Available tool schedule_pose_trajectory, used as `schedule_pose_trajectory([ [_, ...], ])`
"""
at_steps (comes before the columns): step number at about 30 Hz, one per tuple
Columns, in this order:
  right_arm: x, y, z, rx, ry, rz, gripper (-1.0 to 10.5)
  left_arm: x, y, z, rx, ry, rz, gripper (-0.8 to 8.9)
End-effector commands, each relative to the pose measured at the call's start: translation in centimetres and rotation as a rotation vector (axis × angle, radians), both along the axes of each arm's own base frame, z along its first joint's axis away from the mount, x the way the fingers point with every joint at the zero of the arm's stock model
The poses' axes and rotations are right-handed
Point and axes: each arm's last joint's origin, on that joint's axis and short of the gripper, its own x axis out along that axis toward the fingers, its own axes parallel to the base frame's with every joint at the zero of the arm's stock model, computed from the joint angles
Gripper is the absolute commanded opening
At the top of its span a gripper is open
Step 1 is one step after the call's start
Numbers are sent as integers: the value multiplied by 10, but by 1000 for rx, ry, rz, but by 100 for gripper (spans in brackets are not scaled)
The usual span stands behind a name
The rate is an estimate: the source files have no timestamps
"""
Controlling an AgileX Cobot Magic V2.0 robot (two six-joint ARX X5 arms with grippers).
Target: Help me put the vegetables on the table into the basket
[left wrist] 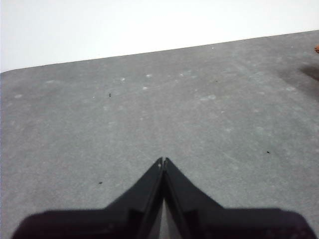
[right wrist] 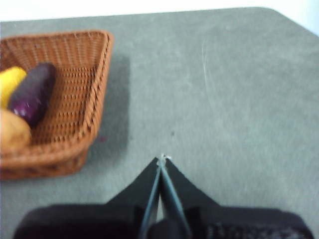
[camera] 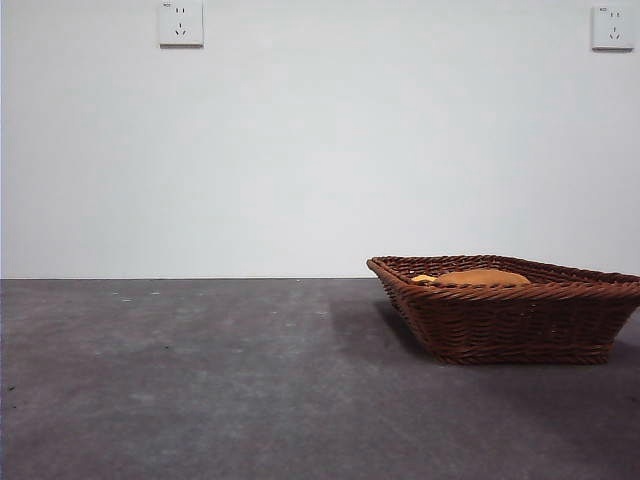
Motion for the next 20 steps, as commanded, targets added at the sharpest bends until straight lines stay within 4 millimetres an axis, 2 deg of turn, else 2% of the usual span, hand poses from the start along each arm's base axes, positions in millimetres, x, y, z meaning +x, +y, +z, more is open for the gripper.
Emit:
schedule_pose_trajectory([
  [1, 0, 0, 0, 5, -39, -2, 2, 1, 0, -3, 12, 4, 4, -4],
  [5, -2, 0, 4, 2, -104, -2, 1, 1, 0, -3, 13, 8, 4, -4],
  [20, -1, 0, 3, 1, -119, -2, 2, 1, 0, -4, 13, 22, 4, -4],
])
